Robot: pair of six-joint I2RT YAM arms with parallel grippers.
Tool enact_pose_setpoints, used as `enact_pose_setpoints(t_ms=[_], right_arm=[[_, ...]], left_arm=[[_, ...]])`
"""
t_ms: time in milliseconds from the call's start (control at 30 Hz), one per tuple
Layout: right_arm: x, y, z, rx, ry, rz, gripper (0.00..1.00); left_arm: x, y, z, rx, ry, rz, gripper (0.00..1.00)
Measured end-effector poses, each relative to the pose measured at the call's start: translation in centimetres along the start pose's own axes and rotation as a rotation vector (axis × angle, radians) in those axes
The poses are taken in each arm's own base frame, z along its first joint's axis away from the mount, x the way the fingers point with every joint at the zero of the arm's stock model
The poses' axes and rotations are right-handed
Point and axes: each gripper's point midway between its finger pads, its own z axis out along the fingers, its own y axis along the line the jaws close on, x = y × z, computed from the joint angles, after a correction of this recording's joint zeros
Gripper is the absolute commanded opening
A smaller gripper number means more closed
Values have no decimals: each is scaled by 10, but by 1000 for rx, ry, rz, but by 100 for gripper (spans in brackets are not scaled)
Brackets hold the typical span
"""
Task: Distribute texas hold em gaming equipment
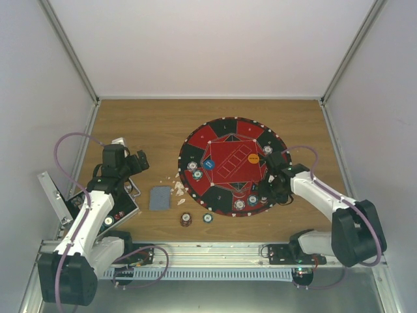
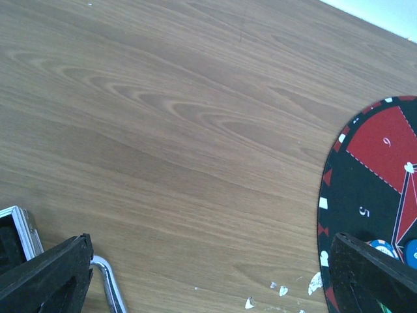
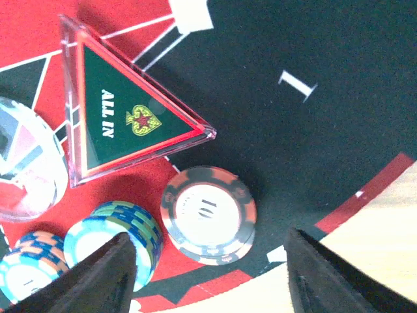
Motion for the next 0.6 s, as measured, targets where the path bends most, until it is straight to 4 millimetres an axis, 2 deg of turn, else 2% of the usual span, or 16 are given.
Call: enact_pose_setpoints(t_ms=[167,267,367,433,500,533,600], right_arm=[[-7,1,-13,-6,-54,-16,73],[-26,20,-38,-61,-135,-96,79],[-43,53,-62,-128,-208,-237,83],[-44,90,-74,-176,-240,-391,85],[-34,125,-75,-216,-235,-536,85],[-24,148,-72,-240,-222,-630,85],[-5,180,-62,-274,-188,-764,85]], left_arm=[[0,-1,0,3,2,0,99],[0,0,0,3,2,-1,99],[1,-1,0,6,3,0,99],[0,-1,0,7,3,-3,99],[0,-1,0,9,1,-6,99],[0,-2,-1,11,-1,-7,99],[-1,-2,-2,15,-4,-7,99]])
